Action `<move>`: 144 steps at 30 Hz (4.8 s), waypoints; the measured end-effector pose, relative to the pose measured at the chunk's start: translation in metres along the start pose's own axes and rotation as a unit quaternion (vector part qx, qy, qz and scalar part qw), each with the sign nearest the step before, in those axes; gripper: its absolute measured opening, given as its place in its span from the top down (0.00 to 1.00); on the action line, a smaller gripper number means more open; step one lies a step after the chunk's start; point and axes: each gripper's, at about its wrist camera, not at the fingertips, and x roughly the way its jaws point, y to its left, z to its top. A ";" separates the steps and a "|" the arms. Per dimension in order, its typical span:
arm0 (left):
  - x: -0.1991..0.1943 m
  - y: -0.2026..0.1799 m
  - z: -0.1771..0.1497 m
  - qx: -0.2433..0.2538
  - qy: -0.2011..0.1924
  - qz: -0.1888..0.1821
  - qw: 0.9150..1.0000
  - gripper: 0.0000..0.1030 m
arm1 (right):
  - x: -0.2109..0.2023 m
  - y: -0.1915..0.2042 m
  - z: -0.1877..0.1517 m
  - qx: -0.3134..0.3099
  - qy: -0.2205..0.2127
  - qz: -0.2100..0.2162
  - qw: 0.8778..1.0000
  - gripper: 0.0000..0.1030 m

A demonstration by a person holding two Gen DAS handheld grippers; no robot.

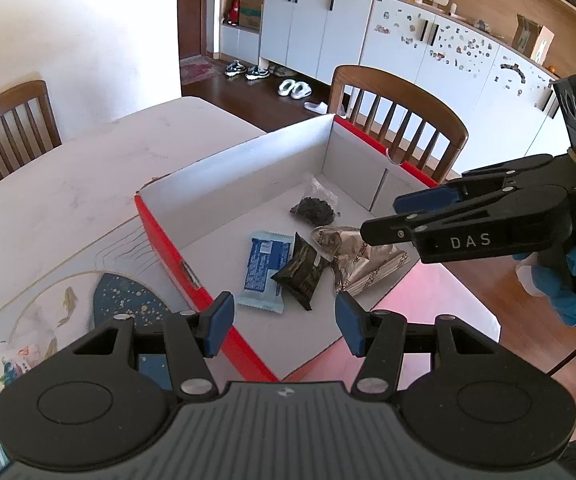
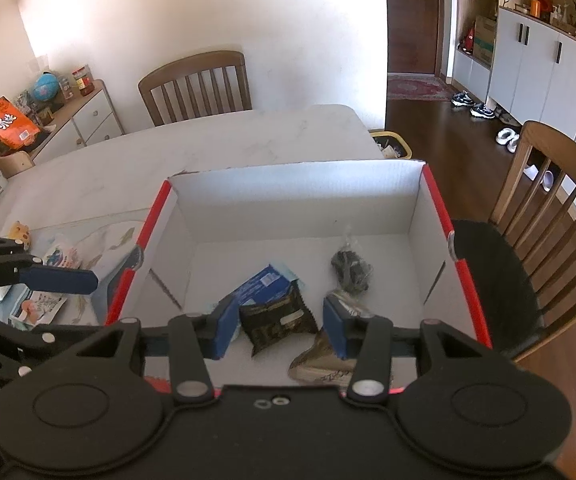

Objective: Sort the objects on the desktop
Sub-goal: 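Withdraw both grippers up out of the box back over the table, then reach the right gripper toward the mint-green stick while the left approaches the white cable, then grasp the mint-green stick with the right gripper while the left grasps the white USB cable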

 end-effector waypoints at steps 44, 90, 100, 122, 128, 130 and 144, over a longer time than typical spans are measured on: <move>-0.095 0.096 -0.097 -0.032 -0.052 0.004 0.998 0.14 | -0.021 0.156 -0.041 0.024 -0.052 0.015 0.998 0.11; -0.097 0.230 -0.230 -0.112 -0.035 0.064 0.991 0.14 | 0.061 0.286 -0.042 -0.066 0.003 0.055 0.996 0.13; -0.076 0.232 -0.245 -0.096 -0.024 0.065 0.993 0.14 | 0.094 0.308 -0.055 -0.084 0.043 0.071 0.993 0.17; -0.051 0.221 -0.259 -0.059 -0.043 0.104 0.992 0.14 | 0.141 0.340 -0.073 -0.114 0.095 0.085 0.985 0.34; -0.052 0.218 -0.260 -0.040 -0.051 0.105 0.992 0.26 | 0.139 0.351 -0.077 -0.141 0.084 0.071 0.984 0.49; -0.052 0.217 -0.260 -0.033 -0.053 0.099 0.993 0.30 | 0.138 0.354 -0.078 -0.148 0.083 0.069 0.983 0.55; -0.055 0.219 -0.261 -0.044 -0.058 0.098 0.993 0.35 | 0.133 0.357 -0.082 -0.167 0.081 0.077 0.980 0.90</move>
